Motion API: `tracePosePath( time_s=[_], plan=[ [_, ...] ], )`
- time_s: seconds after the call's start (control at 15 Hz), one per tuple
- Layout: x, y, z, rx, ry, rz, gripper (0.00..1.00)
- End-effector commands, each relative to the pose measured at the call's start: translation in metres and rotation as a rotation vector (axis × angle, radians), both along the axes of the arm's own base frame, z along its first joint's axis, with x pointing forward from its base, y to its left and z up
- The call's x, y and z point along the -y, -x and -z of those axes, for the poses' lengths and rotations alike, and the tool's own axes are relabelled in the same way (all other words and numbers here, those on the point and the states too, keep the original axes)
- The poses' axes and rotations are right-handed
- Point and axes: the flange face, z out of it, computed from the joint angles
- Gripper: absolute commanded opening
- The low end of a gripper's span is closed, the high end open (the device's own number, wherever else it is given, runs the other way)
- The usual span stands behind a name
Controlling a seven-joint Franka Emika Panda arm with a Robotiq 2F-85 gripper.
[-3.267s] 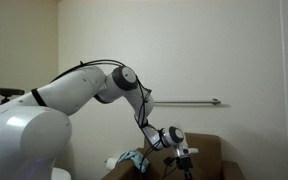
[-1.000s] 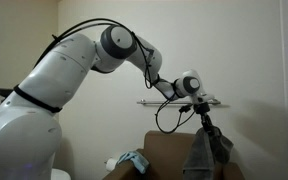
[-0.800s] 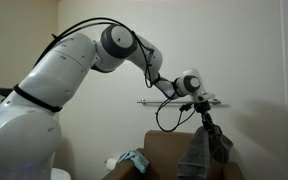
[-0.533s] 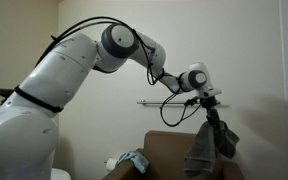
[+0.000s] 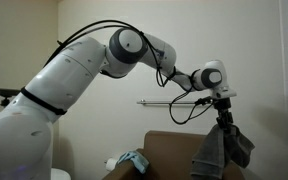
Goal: Pick up all the clothes and place them on the sofa arm
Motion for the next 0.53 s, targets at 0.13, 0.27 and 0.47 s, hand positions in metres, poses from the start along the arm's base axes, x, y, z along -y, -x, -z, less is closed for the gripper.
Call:
tracePosePath(
  time_s=[0.13, 0.27, 0.47],
  plan=[
    [0.046, 0.004, 0.027, -0.034, -0.102, 0.17, 0.0],
    [0.071, 0.016, 0.028, -0.04, -0.122, 0.22, 0.0],
    [0.1, 0.031, 0.031, -0.057, -0.144, 0.279, 0.0]
  ],
)
